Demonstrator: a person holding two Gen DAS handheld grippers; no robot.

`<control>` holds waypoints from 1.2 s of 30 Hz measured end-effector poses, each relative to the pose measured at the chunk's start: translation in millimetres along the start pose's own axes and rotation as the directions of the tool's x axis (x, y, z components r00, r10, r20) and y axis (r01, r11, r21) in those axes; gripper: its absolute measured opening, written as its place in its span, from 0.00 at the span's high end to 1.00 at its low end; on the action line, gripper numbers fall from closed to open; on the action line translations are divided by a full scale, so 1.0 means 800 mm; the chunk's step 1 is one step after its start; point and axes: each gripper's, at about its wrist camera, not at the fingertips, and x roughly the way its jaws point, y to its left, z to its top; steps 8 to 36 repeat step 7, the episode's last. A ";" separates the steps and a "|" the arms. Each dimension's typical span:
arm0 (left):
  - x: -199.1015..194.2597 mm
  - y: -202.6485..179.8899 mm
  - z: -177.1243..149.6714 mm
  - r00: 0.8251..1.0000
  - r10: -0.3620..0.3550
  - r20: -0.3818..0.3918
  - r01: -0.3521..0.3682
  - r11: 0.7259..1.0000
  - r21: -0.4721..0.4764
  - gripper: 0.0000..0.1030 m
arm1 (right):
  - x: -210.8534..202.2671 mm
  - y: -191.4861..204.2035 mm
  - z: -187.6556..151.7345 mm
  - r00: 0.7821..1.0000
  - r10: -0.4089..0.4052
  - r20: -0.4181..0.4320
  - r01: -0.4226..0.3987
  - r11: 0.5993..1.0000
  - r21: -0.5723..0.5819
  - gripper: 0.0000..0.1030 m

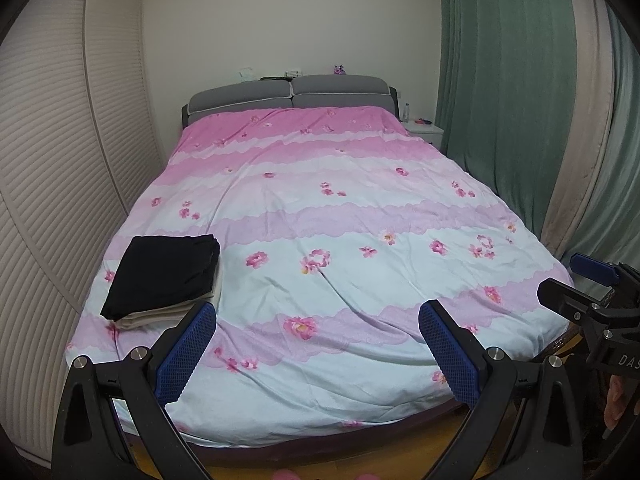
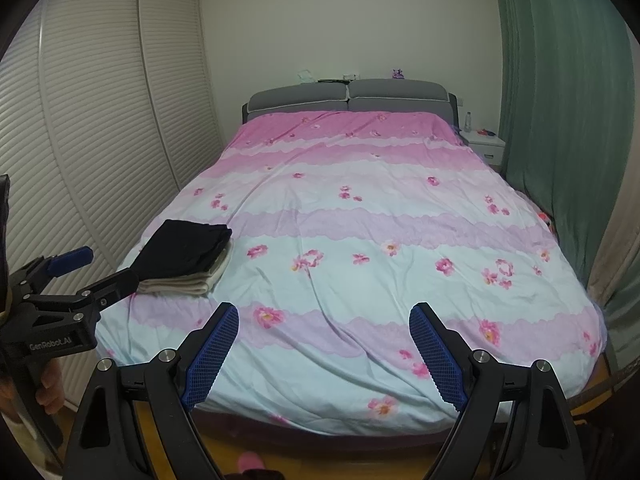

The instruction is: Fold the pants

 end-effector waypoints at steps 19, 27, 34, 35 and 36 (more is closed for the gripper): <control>0.001 0.004 0.003 1.000 0.002 -0.011 -0.003 1.000 -0.018 0.00 | -0.002 -0.001 0.000 1.000 0.005 0.003 -0.005 1.000 -0.003 0.15; 0.001 0.004 0.003 1.000 0.002 -0.011 -0.003 1.000 -0.018 0.00 | -0.002 -0.001 0.000 1.000 0.005 0.003 -0.005 1.000 -0.003 0.15; 0.001 0.004 0.003 1.000 0.002 -0.011 -0.003 1.000 -0.018 0.00 | -0.002 -0.001 0.000 1.000 0.005 0.003 -0.005 1.000 -0.003 0.15; 0.001 0.004 0.003 1.000 0.002 -0.011 -0.003 1.000 -0.018 0.00 | -0.002 -0.001 0.000 1.000 0.005 0.003 -0.005 1.000 -0.003 0.15; 0.001 0.004 0.003 1.000 0.002 -0.011 -0.003 1.000 -0.018 0.00 | -0.002 -0.001 0.000 1.000 0.005 0.003 -0.005 1.000 -0.003 0.15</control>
